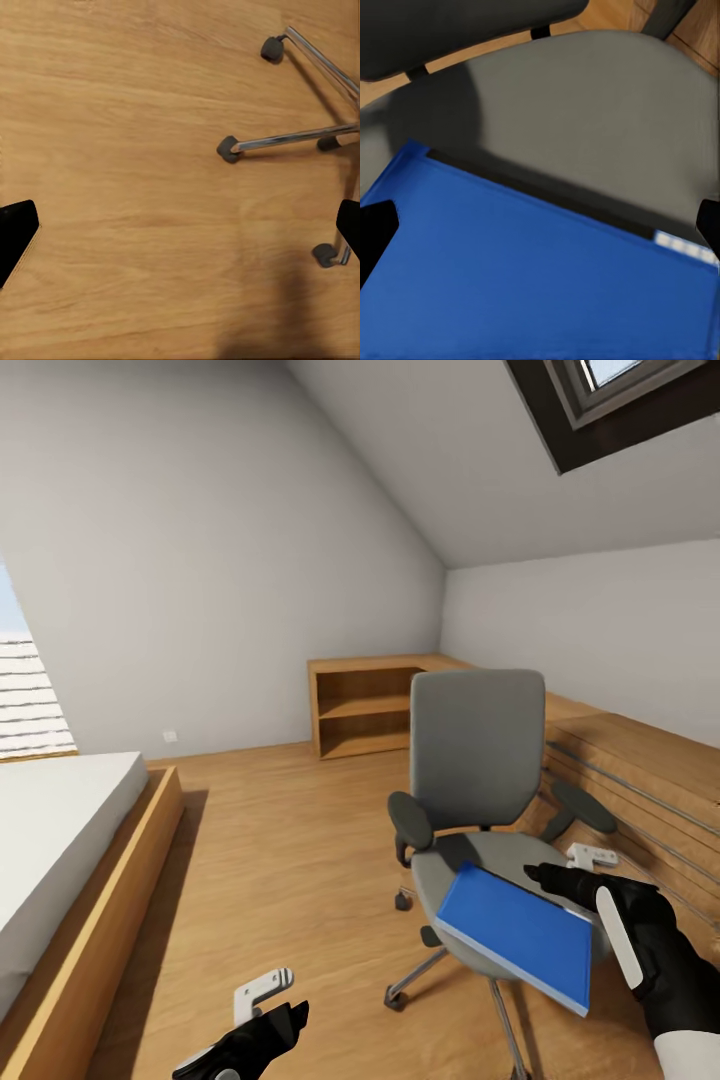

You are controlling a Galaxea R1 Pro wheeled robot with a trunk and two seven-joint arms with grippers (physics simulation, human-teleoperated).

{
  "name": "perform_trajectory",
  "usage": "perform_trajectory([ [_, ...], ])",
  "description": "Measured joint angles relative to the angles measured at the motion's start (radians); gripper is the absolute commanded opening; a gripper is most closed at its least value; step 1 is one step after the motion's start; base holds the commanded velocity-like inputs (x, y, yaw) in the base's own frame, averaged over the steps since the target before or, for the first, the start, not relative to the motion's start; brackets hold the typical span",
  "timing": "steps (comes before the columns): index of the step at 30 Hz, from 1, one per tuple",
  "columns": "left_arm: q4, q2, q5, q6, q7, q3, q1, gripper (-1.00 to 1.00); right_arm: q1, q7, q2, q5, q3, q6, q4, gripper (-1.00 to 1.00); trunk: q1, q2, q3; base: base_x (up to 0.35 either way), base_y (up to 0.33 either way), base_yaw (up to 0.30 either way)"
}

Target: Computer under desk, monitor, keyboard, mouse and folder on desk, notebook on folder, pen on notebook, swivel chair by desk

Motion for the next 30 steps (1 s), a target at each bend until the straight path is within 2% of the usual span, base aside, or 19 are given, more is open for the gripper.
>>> perform_trajectory([
  [14,0.000,0.000,-0.001,0.000,0.000,0.000,0.000,1.00,0.000,0.000,0.000,0.000,0.000,0.001,0.000,1.00,0.000,0.000,0.001,0.000,0.278,-0.251],
  [23,0.000,0.000,0.001,0.000,0.001,0.000,0.000,1.00,0.000,0.000,0.001,0.000,0.000,0.002,0.000,1.00,0.000,0.000,0.001,-0.015,0.056,-0.268],
  [30,0.000,0.000,0.002,0.000,0.001,0.000,0.000,1.00,0.000,0.000,0.006,0.000,0.000,0.002,0.000,1.00,0.001,0.000,0.001,-0.250,0.004,-0.272],
])
